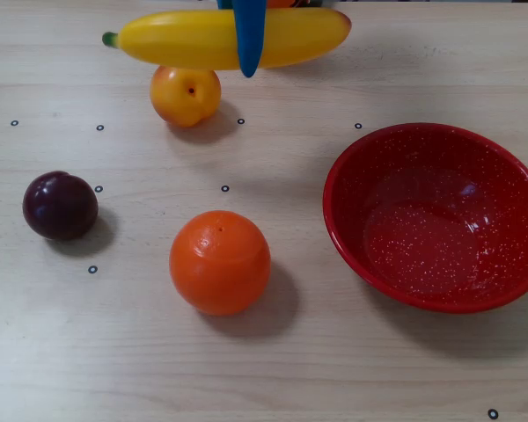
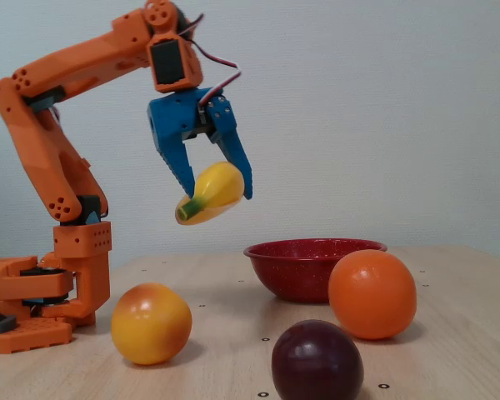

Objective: Put banana in the red bowl.

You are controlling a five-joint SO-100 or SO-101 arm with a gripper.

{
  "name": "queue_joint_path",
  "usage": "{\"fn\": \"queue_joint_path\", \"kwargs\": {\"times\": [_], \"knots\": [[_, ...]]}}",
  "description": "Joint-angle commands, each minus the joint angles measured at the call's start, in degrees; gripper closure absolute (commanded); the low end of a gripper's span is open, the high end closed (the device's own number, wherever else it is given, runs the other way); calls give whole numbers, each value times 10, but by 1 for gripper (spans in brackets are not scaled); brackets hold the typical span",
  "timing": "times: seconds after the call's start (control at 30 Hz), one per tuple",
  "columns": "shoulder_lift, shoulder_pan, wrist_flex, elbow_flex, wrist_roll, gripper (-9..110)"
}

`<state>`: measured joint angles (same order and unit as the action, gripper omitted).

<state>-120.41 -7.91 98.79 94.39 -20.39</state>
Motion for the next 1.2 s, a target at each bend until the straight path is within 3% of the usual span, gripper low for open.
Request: {"fn": "queue_joint_path", "kwargs": {"times": [0.0,0.23,0.5,1.17], "knots": [[-47,22,-37,-28,-9,102],[-57,100,-123,-40,24,102],[-16,196,-131,-106,82,102],[292,328,-171,-355,113,102]]}}
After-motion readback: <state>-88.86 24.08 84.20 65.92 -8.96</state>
